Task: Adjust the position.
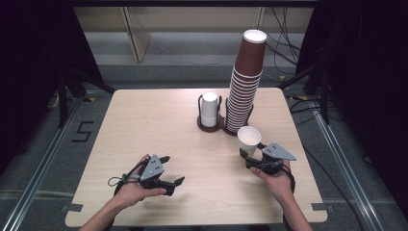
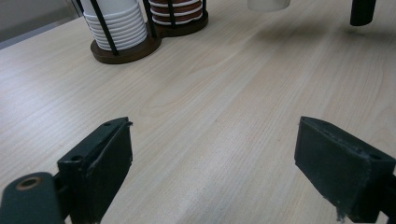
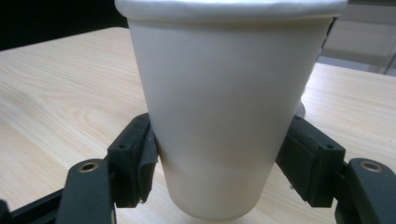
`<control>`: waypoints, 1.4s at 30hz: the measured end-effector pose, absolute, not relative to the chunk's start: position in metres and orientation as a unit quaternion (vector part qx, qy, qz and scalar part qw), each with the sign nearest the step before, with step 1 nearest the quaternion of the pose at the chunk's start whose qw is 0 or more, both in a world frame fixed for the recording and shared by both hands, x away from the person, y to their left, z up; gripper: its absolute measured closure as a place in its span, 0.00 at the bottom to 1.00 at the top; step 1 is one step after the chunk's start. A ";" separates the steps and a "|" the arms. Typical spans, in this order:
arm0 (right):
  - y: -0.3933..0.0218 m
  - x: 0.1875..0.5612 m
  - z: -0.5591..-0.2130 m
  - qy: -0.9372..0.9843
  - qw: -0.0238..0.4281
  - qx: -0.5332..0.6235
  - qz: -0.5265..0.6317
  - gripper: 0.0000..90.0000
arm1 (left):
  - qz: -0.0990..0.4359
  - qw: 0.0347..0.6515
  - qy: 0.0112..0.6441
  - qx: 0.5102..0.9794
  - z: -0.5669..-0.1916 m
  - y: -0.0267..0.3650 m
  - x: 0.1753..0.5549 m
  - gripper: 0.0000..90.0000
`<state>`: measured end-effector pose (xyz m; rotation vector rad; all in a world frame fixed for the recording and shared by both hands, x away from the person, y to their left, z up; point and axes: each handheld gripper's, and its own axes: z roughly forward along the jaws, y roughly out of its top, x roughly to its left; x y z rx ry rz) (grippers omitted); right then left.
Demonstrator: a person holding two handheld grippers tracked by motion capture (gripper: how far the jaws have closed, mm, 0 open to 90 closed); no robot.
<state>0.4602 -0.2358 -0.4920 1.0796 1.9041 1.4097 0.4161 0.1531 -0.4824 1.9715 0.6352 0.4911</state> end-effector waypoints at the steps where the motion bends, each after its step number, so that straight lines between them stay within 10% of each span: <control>1: -0.238 0.464 -0.493 0.709 0.279 0.390 0.517 0.37 | 0.200 0.487 0.263 0.808 -0.483 0.153 0.416 0.12; 42: -0.233 0.491 -0.504 0.741 0.265 0.445 0.426 0.36 | 0.203 0.478 0.273 0.810 -0.487 0.152 0.416 0.12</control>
